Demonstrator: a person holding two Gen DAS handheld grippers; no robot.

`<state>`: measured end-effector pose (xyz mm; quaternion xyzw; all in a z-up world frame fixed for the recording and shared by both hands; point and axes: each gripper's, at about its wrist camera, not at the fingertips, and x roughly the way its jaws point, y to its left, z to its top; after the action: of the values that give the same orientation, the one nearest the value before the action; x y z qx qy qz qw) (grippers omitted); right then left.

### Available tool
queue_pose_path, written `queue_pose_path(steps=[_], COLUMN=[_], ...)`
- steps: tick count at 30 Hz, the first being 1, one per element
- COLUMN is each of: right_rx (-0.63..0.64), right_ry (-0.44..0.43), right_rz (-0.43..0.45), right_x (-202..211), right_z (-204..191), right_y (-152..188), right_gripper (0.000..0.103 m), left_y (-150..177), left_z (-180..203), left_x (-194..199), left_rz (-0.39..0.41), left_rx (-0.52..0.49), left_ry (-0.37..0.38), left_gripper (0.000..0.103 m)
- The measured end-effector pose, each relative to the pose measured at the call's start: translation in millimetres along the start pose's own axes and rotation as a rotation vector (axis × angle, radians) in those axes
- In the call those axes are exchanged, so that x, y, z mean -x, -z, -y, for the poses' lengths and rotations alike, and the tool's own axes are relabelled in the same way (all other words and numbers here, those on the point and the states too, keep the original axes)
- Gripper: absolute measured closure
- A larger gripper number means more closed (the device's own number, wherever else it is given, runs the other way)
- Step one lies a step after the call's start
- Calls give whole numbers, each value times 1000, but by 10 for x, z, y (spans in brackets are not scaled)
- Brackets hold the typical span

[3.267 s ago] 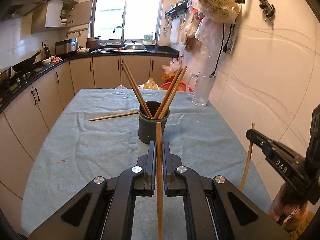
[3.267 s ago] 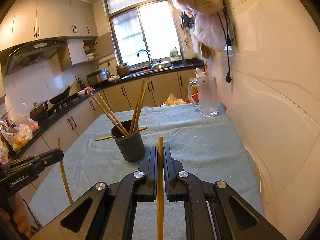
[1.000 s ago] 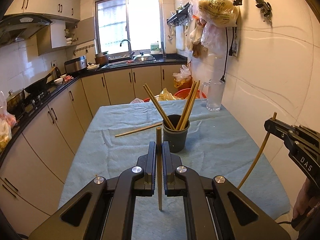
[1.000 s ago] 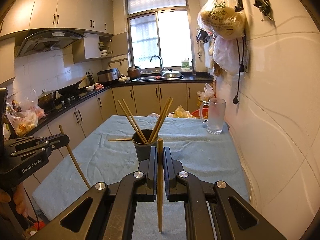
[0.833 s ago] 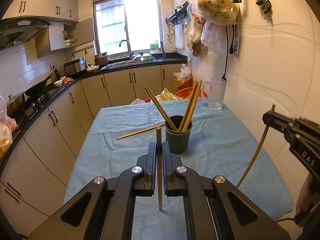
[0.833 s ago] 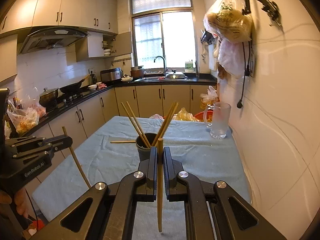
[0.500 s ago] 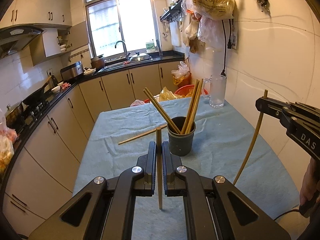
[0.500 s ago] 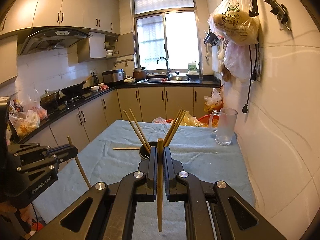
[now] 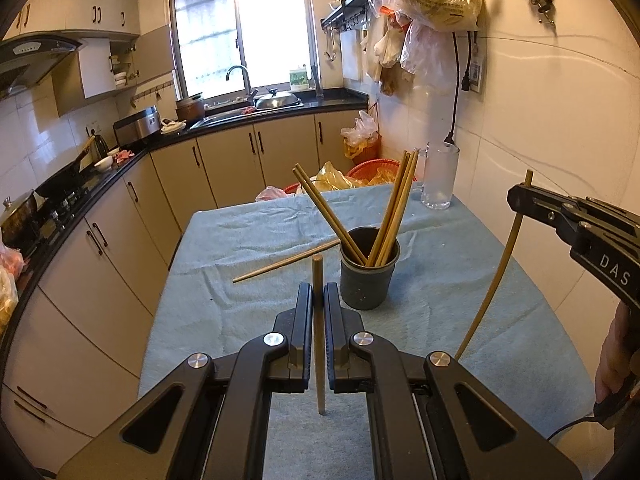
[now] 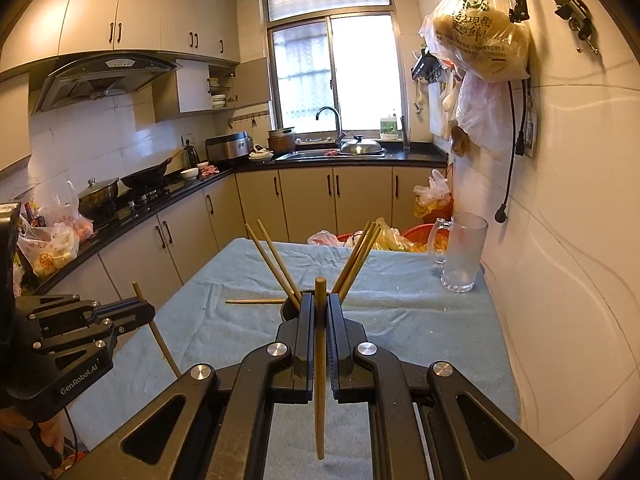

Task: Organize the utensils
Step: 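Lower the chopstick into the black holder and open the left gripper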

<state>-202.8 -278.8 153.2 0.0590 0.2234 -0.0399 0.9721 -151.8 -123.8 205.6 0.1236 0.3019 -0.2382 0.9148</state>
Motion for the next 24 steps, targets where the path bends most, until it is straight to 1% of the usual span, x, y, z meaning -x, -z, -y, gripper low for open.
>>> queue_pose_path(steps=[5,9,13,19,24], right_rx=[-11,-31,-47,-67,-85], right_ry=[-10,-20,-30,-45,-63], right_rz=[11,14,12,40,91], right_x=[-29,-69,-117,-167,-208], right_z=[26,85,130,198,251], right_y=[-59,-107,-157,-328,-557], right_gripper=[97,97,97,97,97], left_y=[-39,-84,-174,-436,-735], left_z=[-40,-50,-63,-148,-270], left_x=[-41,6,75,190,316], left_rz=[-14,-1,9,39,100], left_rx=[17,12,14,34,71], left_ry=[23,38,82,133,156], left_gripper=[98,98,98,98,98])
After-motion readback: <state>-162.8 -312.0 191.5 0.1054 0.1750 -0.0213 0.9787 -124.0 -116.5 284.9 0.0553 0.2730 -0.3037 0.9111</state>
